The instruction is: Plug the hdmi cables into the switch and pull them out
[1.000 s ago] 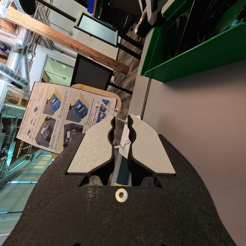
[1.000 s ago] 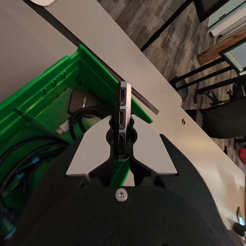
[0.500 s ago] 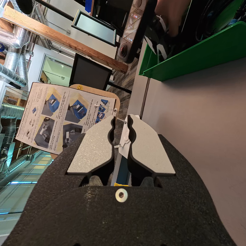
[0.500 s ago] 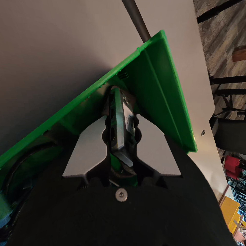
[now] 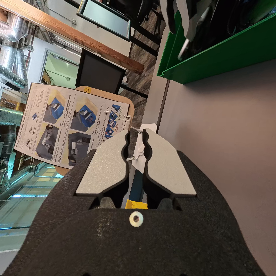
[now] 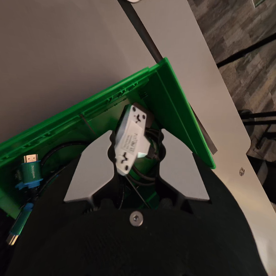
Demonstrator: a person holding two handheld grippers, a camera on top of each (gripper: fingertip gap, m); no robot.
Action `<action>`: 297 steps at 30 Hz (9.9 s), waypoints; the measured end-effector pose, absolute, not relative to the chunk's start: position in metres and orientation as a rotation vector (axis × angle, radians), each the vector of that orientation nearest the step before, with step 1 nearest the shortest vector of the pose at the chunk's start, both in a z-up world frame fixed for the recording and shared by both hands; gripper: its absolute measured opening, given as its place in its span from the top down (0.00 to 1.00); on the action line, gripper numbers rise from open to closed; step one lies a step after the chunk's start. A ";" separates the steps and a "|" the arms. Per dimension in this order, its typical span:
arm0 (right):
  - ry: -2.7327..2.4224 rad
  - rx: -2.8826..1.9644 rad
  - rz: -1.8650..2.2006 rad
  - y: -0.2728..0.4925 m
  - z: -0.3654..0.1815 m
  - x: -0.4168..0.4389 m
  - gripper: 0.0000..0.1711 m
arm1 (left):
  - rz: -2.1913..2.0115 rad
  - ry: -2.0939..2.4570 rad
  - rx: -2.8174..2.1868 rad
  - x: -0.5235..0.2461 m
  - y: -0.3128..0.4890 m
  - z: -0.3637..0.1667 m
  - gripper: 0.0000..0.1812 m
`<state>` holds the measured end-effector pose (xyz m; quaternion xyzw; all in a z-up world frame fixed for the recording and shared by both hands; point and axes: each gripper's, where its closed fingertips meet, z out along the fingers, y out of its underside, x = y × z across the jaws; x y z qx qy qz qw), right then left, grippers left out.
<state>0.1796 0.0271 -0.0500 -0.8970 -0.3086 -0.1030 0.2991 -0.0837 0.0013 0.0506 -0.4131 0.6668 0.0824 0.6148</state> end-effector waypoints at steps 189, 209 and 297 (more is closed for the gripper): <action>-0.351 -2.407 0.137 0.042 -0.047 -0.043 0.75 | -0.135 0.543 -1.342 -0.205 0.049 0.172 0.78; -0.092 -2.937 0.242 0.074 -0.113 -0.057 0.88 | -0.133 0.591 -1.336 -0.198 0.042 0.172 0.78; 0.887 -3.253 0.277 -0.198 -0.098 0.437 0.94 | -0.154 1.734 -2.516 -0.034 0.045 -0.090 0.91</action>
